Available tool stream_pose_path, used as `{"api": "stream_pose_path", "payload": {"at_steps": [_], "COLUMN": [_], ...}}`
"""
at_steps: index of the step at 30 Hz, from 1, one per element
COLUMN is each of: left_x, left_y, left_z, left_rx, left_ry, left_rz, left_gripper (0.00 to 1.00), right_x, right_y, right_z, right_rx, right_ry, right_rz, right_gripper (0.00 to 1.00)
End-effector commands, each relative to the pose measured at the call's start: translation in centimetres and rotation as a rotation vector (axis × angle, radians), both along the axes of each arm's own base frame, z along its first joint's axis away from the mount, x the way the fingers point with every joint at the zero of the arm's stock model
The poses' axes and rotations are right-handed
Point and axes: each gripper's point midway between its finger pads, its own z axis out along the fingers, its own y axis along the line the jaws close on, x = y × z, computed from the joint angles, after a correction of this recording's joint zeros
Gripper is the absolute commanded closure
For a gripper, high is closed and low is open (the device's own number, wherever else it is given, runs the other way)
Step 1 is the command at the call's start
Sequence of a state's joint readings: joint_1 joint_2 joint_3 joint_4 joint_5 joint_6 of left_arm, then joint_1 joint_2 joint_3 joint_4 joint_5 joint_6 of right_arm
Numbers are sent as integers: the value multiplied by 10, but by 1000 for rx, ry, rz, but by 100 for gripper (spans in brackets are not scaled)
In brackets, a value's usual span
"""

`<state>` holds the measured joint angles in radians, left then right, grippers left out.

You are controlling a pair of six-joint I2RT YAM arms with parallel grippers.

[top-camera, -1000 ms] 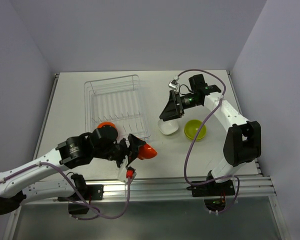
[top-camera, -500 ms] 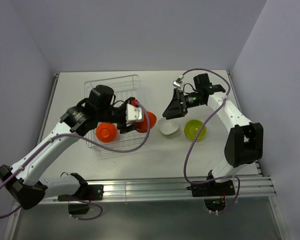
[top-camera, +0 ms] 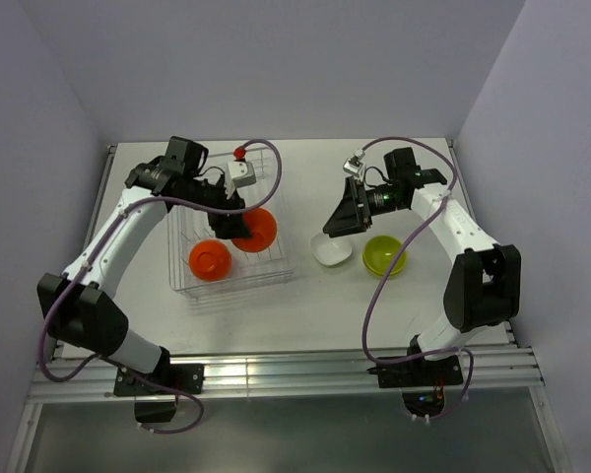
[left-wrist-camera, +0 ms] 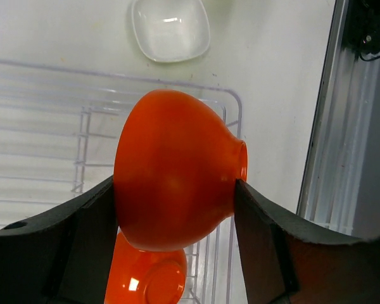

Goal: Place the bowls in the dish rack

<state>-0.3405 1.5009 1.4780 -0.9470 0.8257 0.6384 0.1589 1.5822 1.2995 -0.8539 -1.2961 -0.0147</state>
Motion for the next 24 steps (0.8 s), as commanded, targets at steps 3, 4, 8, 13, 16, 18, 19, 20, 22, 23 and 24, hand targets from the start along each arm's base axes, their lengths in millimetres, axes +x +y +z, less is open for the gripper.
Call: {"api": "stream_pose_path", "payload": {"at_steps": [3, 4, 8, 13, 16, 18, 19, 20, 22, 23, 24], "left_x": [-9, -8, -6, -1, 2, 3, 2, 0, -2, -2, -3], "left_y": [3, 3, 5, 6, 7, 8, 7, 5, 3, 2, 0], "left_z": [-5, -10, -24, -41, -49, -55, -58, -60, -64, -66, -68], "left_rx": [-15, -8, 12, 43, 61, 88, 95, 100, 109, 111, 119], "left_ry": [56, 63, 75, 90, 83, 79, 76, 81, 96, 99, 103], "left_rz": [-81, -80, -70, -59, -54, -46, -52, -61, -69, -72, -77], "left_gripper": [100, 100, 100, 100, 100, 100, 100, 100, 100, 100, 100], "right_x": [-10, -10, -12, -11, -11, -12, -12, -12, -12, -12, -13], "right_y": [-3, -3, -3, -3, -3, -3, -3, -3, -3, -3, -3], "right_z": [13, 13, 11, 10, 10, 10, 9, 9, 7, 8, 7], "right_rx": [34, 34, 35, 37, 36, 36, 37, 38, 37, 39, 38], "right_ry": [-50, -50, -46, -45, -39, -39, -37, -40, -34, -35, -32], "right_rz": [13, 12, 14, 14, 14, 16, 16, 16, 15, 16, 16], "right_gripper": [0, 0, 0, 0, 0, 0, 0, 0, 0, 0, 0]}}
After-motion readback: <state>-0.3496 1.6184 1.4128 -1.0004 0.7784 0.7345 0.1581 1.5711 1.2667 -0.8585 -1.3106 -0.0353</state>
